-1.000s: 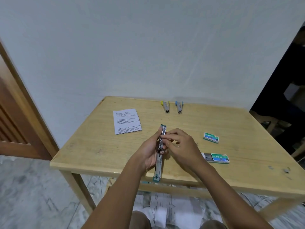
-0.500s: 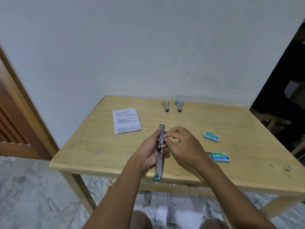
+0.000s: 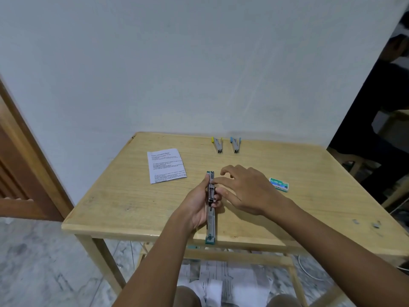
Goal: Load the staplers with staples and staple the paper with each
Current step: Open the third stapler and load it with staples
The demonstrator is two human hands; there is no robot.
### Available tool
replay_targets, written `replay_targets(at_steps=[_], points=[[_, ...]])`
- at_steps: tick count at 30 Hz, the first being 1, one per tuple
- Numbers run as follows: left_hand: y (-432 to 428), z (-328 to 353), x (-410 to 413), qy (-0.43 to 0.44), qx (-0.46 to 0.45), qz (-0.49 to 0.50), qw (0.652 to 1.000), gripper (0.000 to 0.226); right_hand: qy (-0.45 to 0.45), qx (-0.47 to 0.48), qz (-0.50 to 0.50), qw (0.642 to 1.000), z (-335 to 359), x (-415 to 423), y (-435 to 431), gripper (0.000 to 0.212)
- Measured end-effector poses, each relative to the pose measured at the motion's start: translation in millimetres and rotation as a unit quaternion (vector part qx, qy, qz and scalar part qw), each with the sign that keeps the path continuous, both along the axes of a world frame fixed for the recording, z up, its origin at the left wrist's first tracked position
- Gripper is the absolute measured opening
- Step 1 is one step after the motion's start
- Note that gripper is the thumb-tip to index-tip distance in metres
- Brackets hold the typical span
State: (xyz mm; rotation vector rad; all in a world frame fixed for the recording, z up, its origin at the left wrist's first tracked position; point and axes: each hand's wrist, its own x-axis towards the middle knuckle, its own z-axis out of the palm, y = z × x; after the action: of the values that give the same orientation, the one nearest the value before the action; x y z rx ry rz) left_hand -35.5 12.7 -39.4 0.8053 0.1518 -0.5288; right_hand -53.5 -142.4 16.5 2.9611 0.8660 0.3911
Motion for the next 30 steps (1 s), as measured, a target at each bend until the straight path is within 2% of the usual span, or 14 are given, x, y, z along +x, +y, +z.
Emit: replay_targets(at_steps=[4, 10, 15, 19, 22, 25, 28, 30], points=[[-1.1, -1.6, 0.8, 0.002, 0.004, 0.008, 1.0, 0.039, 0.016, 0.005, -0.035, 0.999, -2.3, -3.5, 7.1, 0.053], [-1.0, -4.1, 2.8, 0.012, -0.014, 0.001, 1.0, 0.044, 0.045, 0.097, -0.025, 0.994, -3.6, -14.6, 8.4, 0.049], [-1.4, -2.9, 1.6, 0.012, 0.001, 0.001, 1.0, 0.047, 0.065, 0.053, 0.007, 0.996, -1.5, -13.5, 7.5, 0.038], [-1.9, -2.7, 2.2, 0.018, 0.002, 0.004, 1.0, 0.043, 0.042, 0.044, -0.013, 0.998, -1.3, -4.2, 5.5, 0.047], [-1.9, -1.9, 1.6, 0.018, 0.0, 0.004, 1.0, 0.044, 0.044, 0.058, -0.024, 0.997, -2.3, -0.6, 7.8, 0.042], [-2.4, -0.3, 0.0, 0.02, -0.01, 0.003, 1.0, 0.043, 0.049, 0.125, -0.028, 0.991, -4.5, -3.9, 9.3, 0.038], [-0.1, -0.8, 0.1, 0.03, -0.033, -0.006, 0.999, 0.038, 0.089, 0.258, -0.023, 0.962, -11.7, -14.2, 6.9, 0.034], [2.3, -1.7, 1.4, 0.038, -0.033, -0.003, 0.999, 0.038, 0.109, 0.308, 0.008, 0.945, -19.7, -22.1, 7.0, 0.027]])
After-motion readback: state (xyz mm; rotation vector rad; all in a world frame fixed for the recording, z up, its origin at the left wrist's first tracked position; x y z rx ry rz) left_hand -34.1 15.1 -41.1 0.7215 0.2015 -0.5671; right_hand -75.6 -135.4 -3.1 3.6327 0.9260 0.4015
